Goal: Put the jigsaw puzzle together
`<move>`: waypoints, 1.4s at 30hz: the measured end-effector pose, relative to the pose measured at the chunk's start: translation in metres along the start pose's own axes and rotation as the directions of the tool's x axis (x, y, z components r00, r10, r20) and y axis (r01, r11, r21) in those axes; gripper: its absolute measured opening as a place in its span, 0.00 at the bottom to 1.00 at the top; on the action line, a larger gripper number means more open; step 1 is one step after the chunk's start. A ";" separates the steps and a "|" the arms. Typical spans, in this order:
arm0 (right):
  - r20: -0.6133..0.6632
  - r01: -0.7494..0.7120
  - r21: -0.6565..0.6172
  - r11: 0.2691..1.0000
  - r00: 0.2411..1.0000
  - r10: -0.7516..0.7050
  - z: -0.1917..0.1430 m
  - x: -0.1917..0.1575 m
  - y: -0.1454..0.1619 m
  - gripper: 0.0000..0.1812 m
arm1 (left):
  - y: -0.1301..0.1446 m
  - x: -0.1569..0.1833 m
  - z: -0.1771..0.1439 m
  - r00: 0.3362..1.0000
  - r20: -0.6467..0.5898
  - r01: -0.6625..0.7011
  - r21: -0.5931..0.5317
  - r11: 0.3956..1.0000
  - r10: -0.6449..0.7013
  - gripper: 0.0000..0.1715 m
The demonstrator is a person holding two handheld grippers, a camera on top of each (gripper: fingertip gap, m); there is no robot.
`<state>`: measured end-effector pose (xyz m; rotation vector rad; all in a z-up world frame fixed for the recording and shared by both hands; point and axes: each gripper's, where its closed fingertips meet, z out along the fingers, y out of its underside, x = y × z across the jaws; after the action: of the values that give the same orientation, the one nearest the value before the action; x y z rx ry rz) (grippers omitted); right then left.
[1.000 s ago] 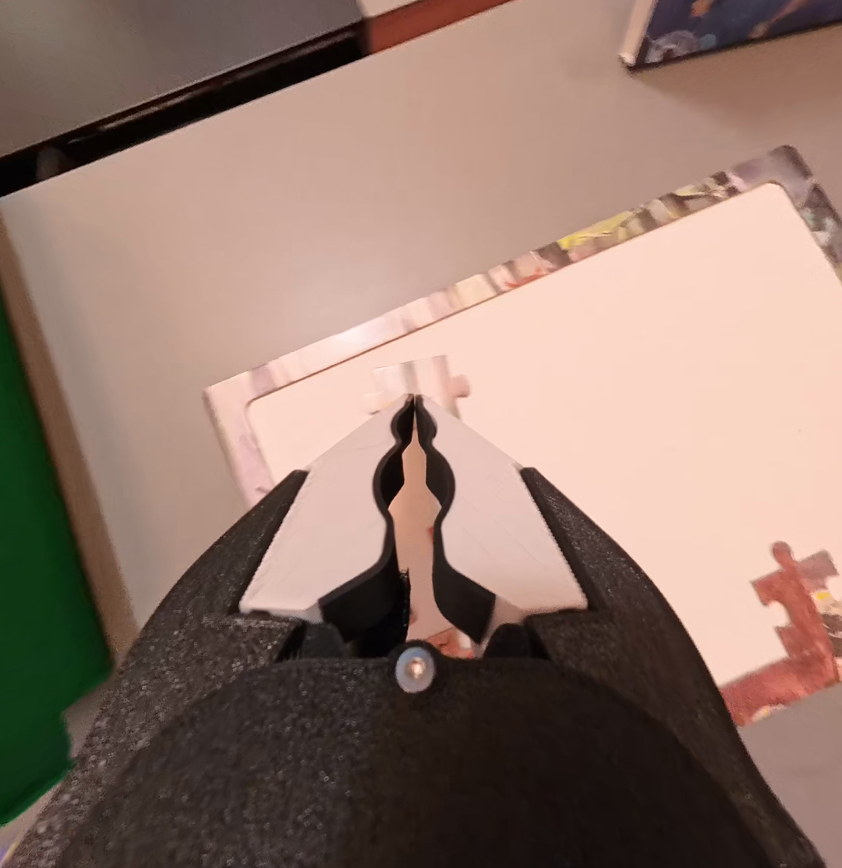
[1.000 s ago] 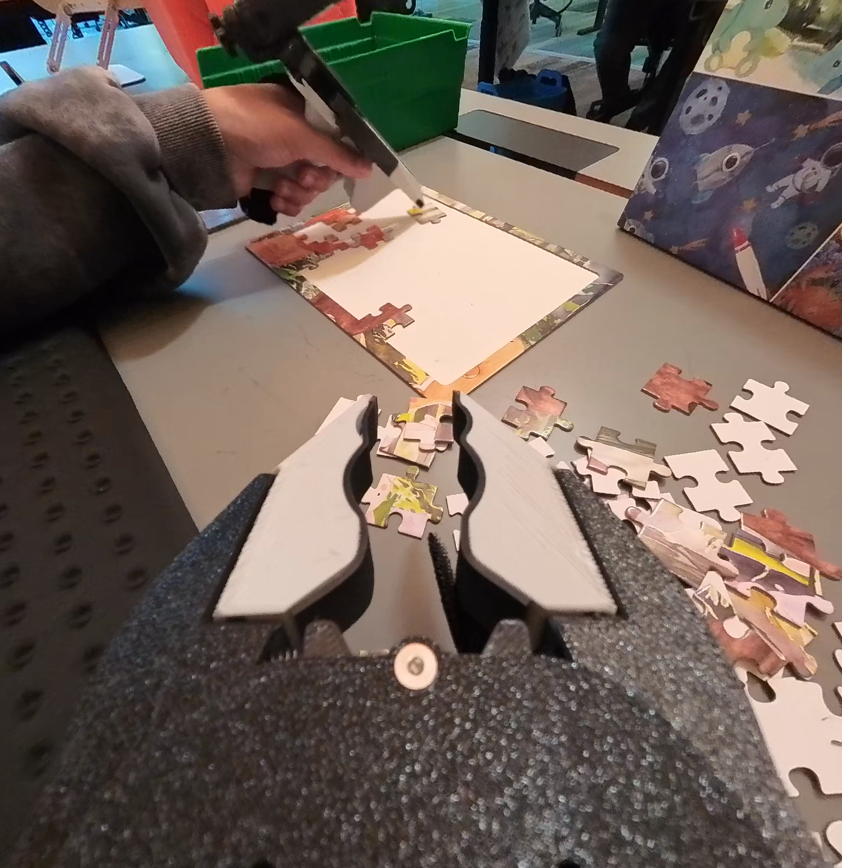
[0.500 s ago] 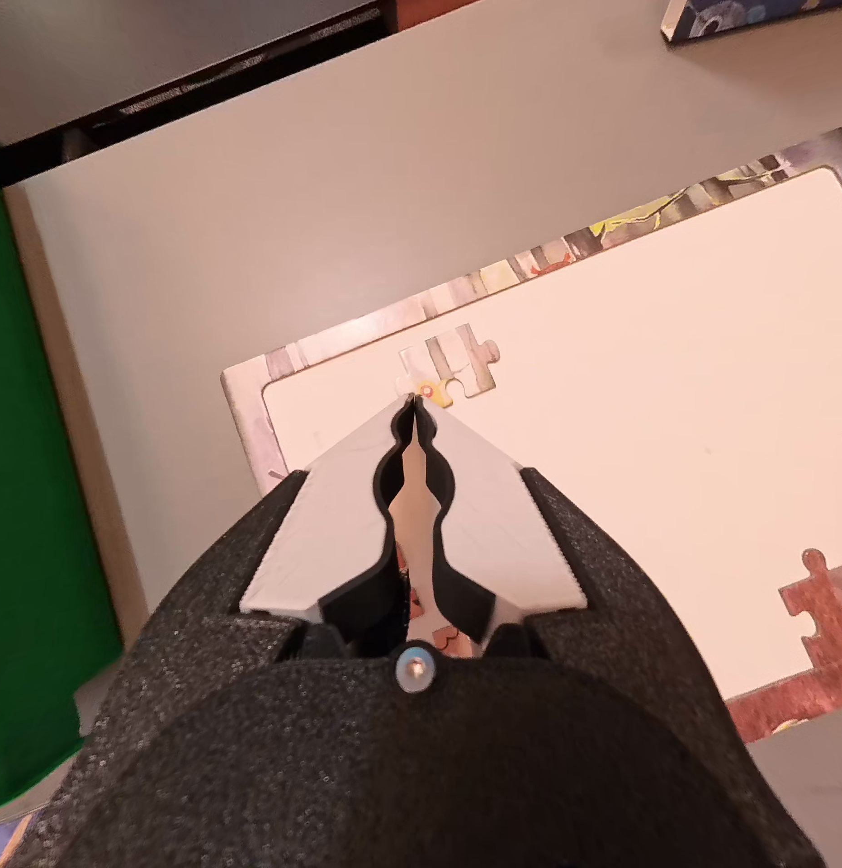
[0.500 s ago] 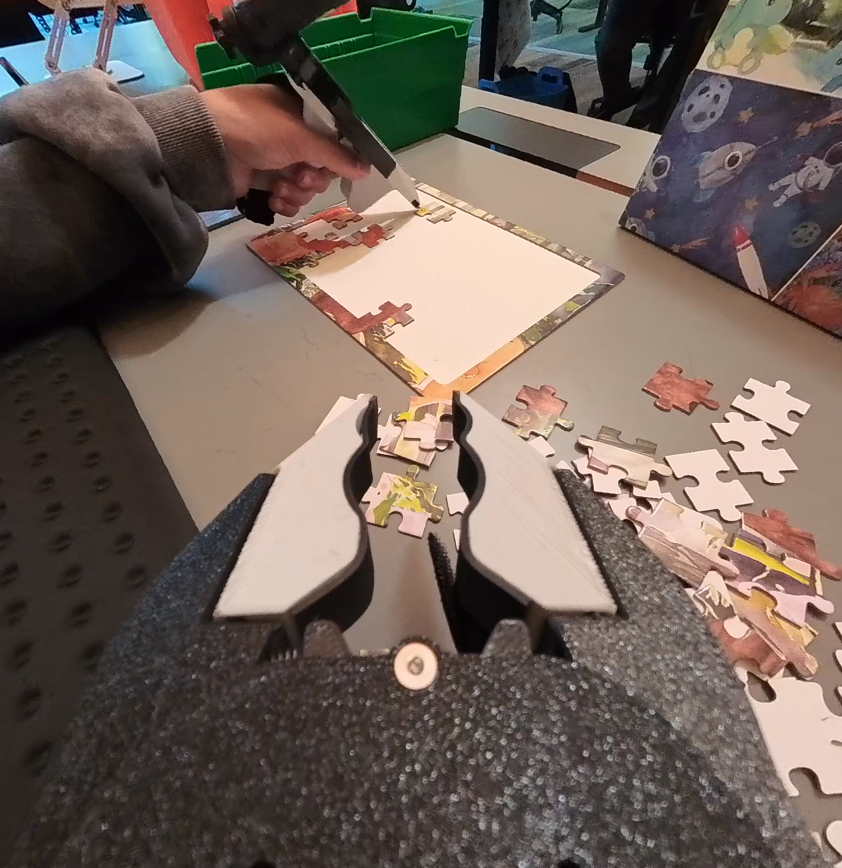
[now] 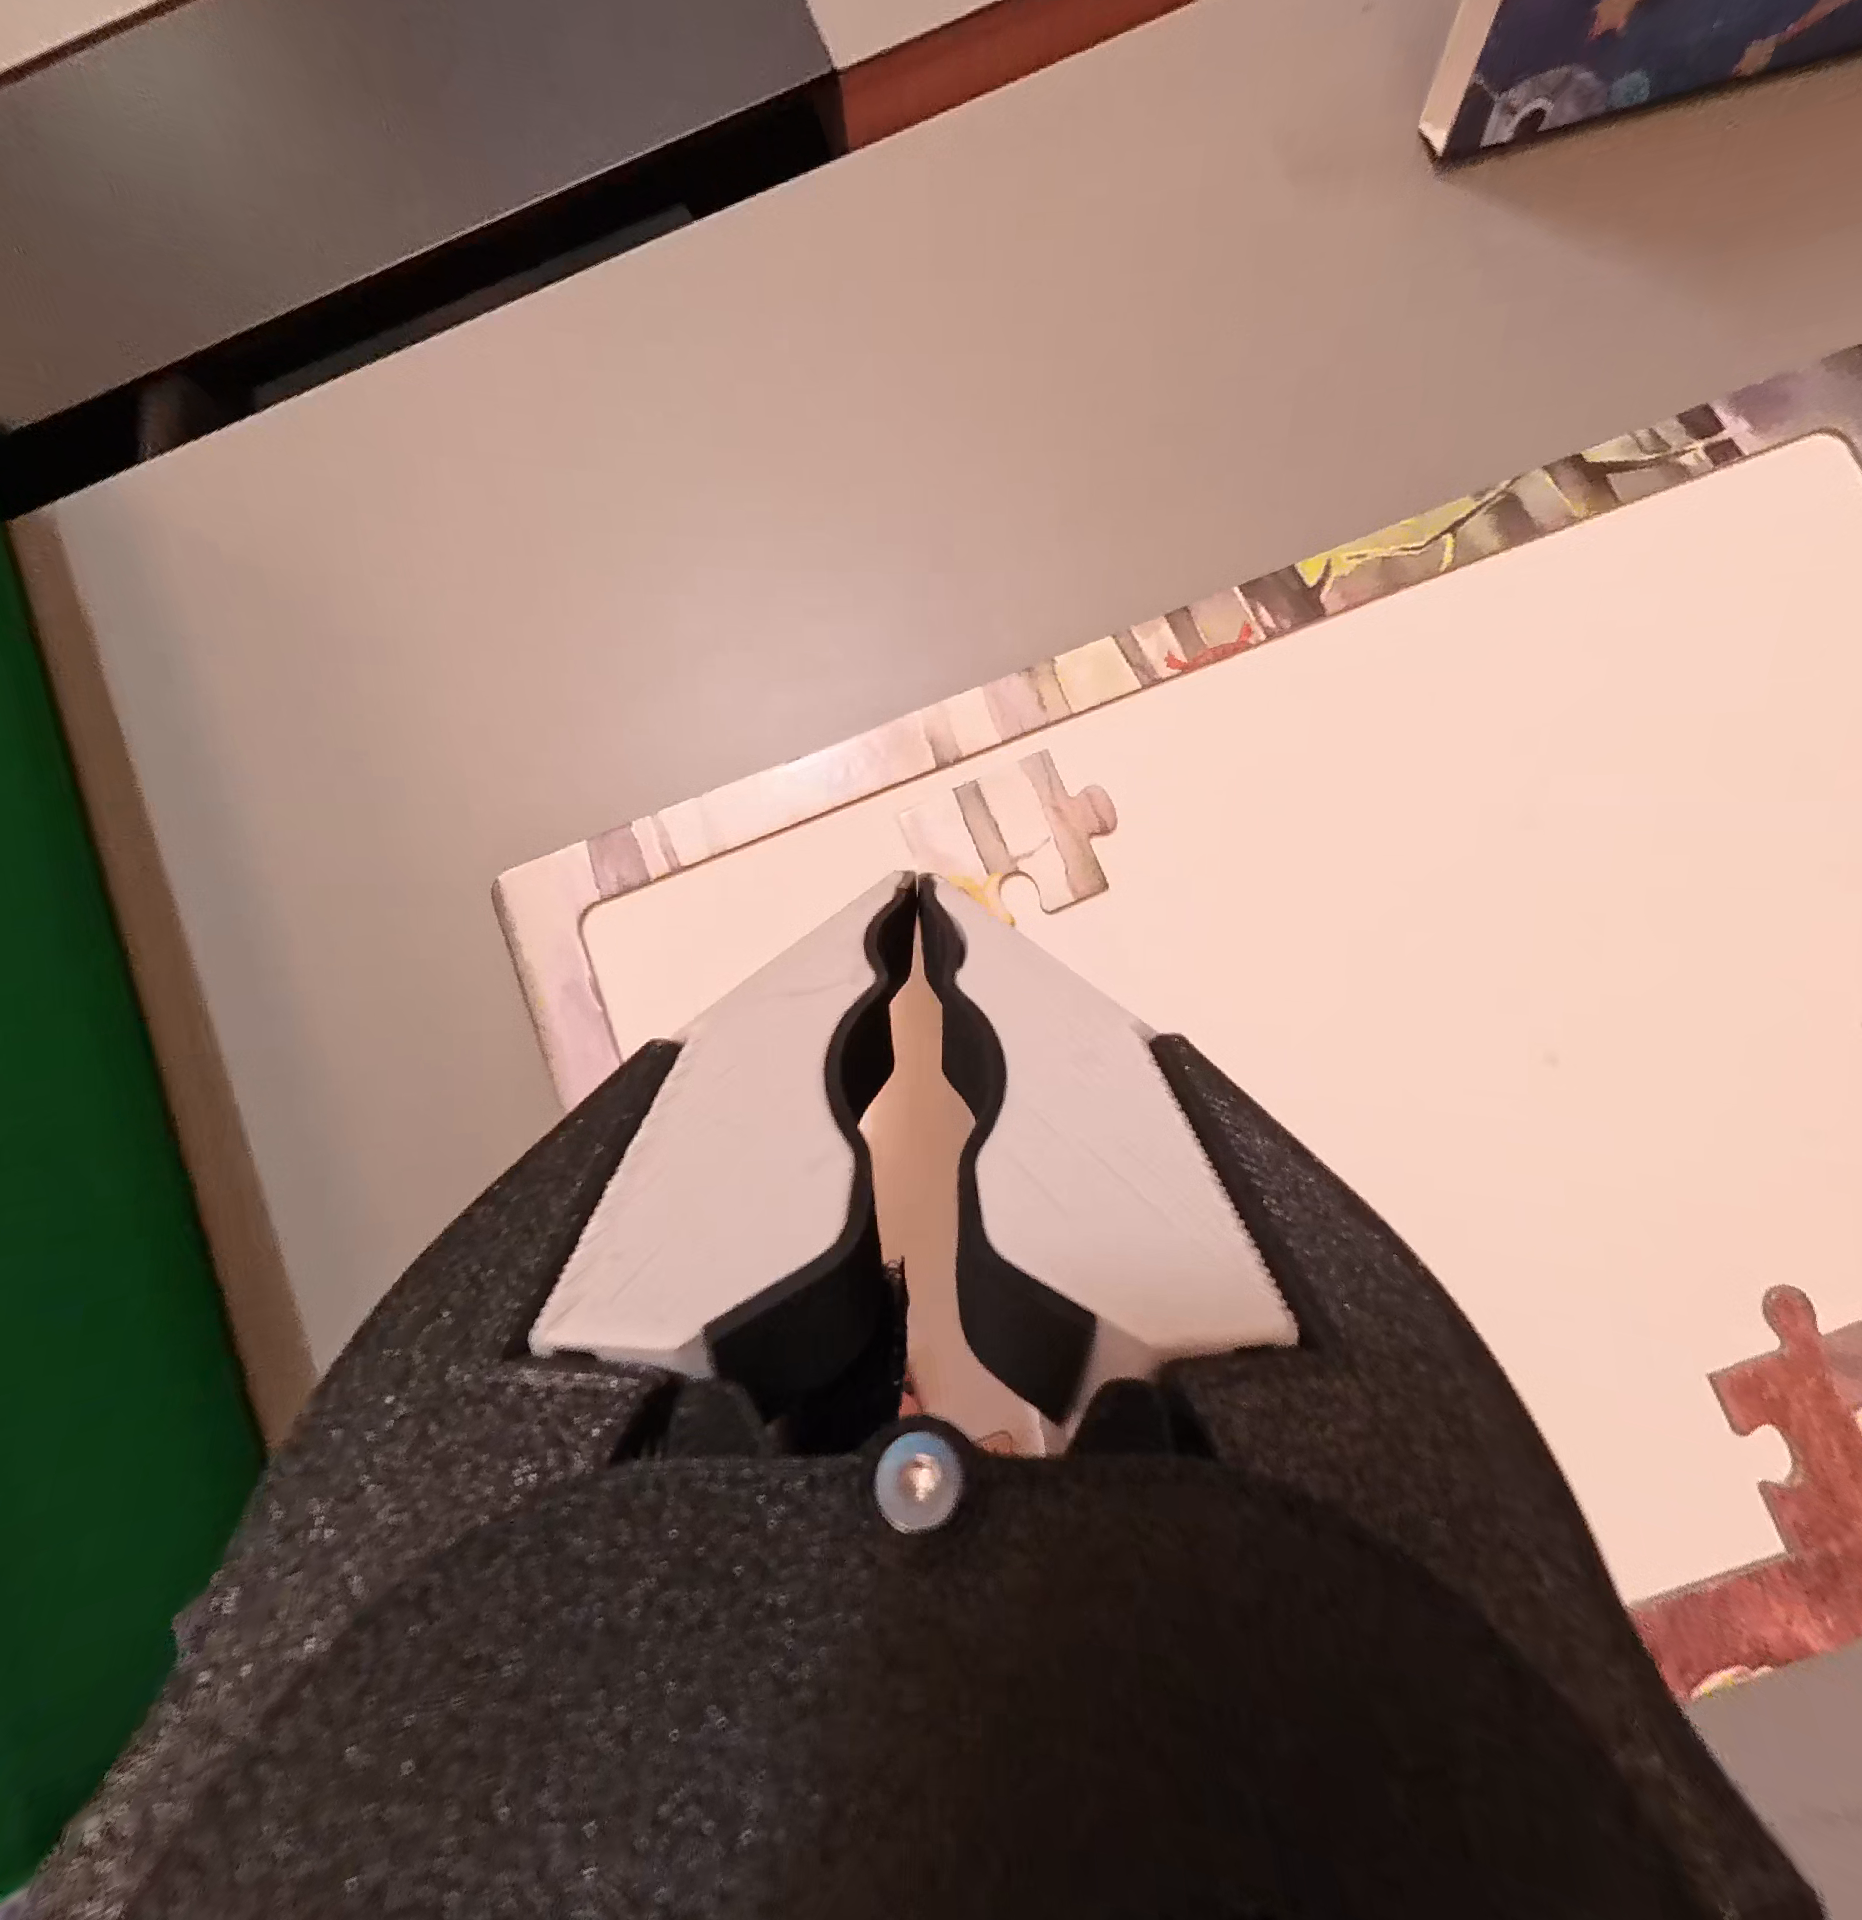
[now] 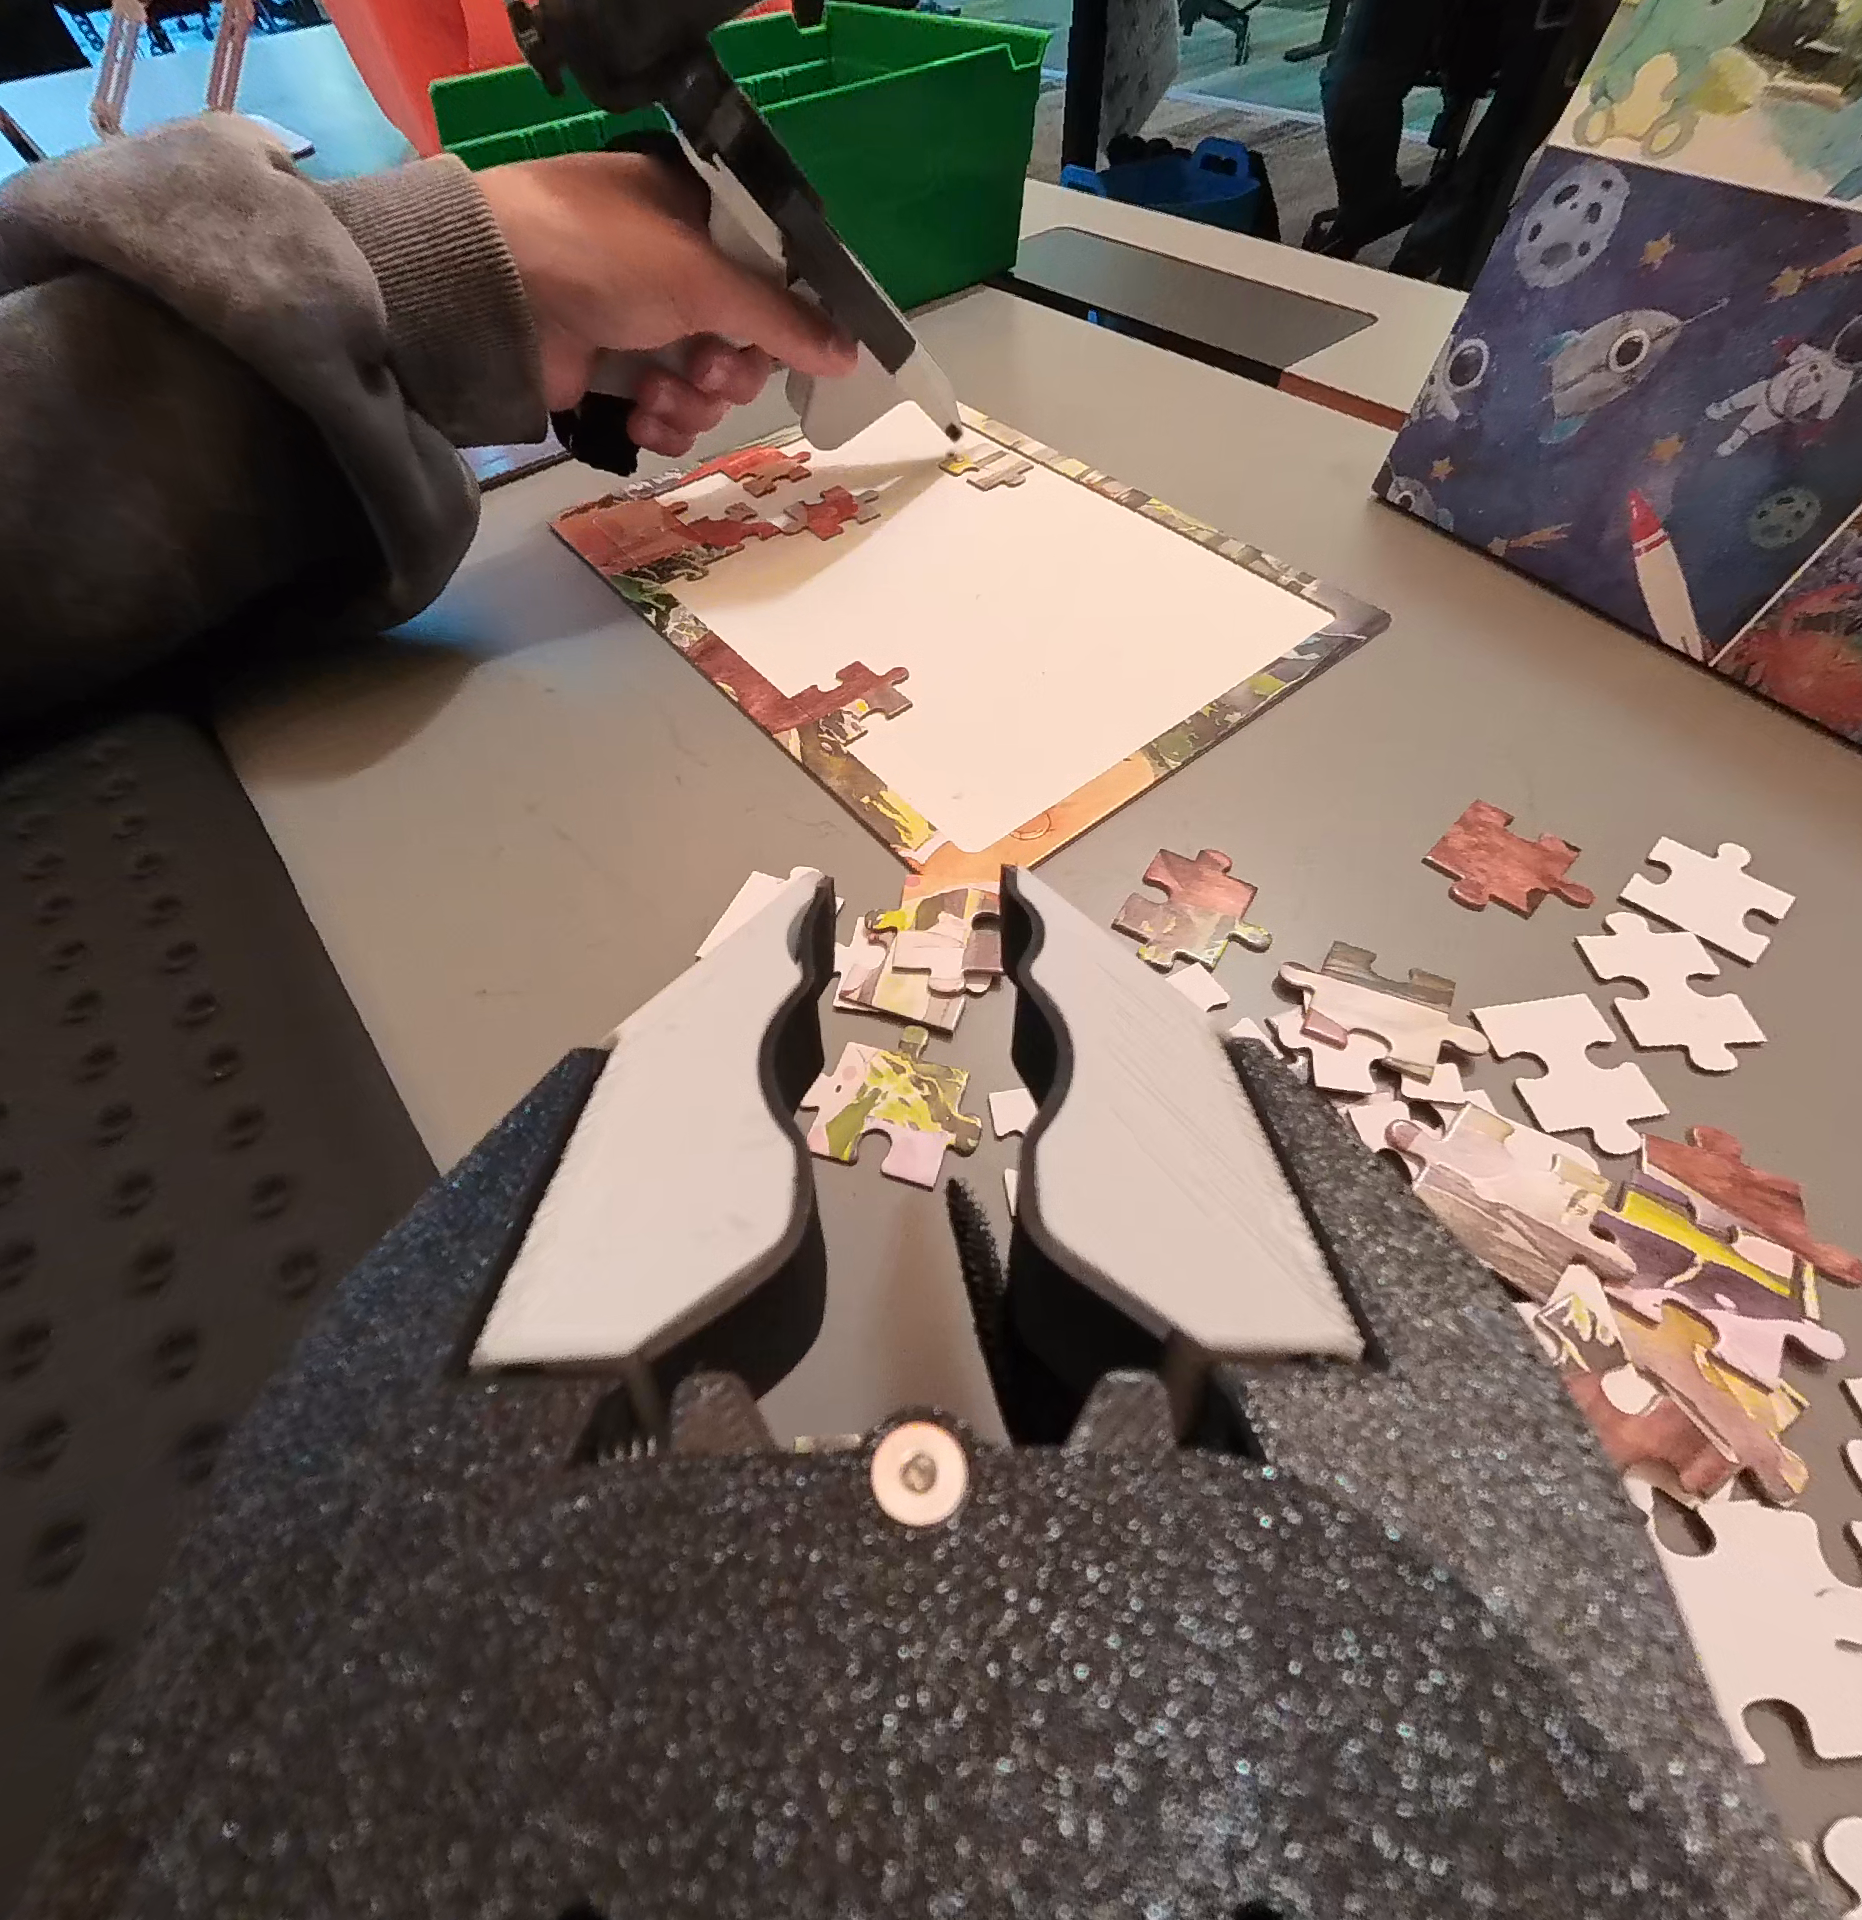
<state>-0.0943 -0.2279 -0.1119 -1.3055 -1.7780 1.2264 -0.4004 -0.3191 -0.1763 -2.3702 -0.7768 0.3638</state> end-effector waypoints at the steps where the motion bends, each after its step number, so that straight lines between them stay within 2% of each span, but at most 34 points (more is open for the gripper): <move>1: 0.000 -0.001 0.002 1.000 1.000 0.001 0.000 0.000 0.000 0.17 | 0.001 0.002 0.000 1.000 -0.008 -0.009 -0.002 1.000 0.009 0.00; 10: 0.002 -0.004 0.002 1.000 1.000 0.004 0.000 0.000 0.000 0.17 | 0.006 0.029 -0.003 0.996 -0.054 -0.077 -0.008 0.997 0.076 0.00; 17: 0.001 -0.002 0.003 1.000 1.000 0.002 -0.001 0.000 -0.001 0.17 | 0.000 0.020 0.002 0.997 0.002 -0.076 -0.005 0.997 0.076 0.00; 37: 0.002 0.001 -0.001 1.000 1.000 -0.001 0.000 -0.001 0.000 0.17 | -0.004 0.013 0.012 0.997 -0.007 -0.073 -0.018 0.997 0.073 0.00; 42: 0.003 0.001 -0.001 1.000 1.000 -0.001 0.000 -0.001 0.000 0.17 | -0.008 0.008 0.004 0.997 0.019 -0.081 0.001 0.997 0.081 0.00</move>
<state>-0.0937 -0.2288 -0.1121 -1.3042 -1.7810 1.2281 -0.3988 -0.3071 -0.1751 -2.4043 -0.6901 0.4212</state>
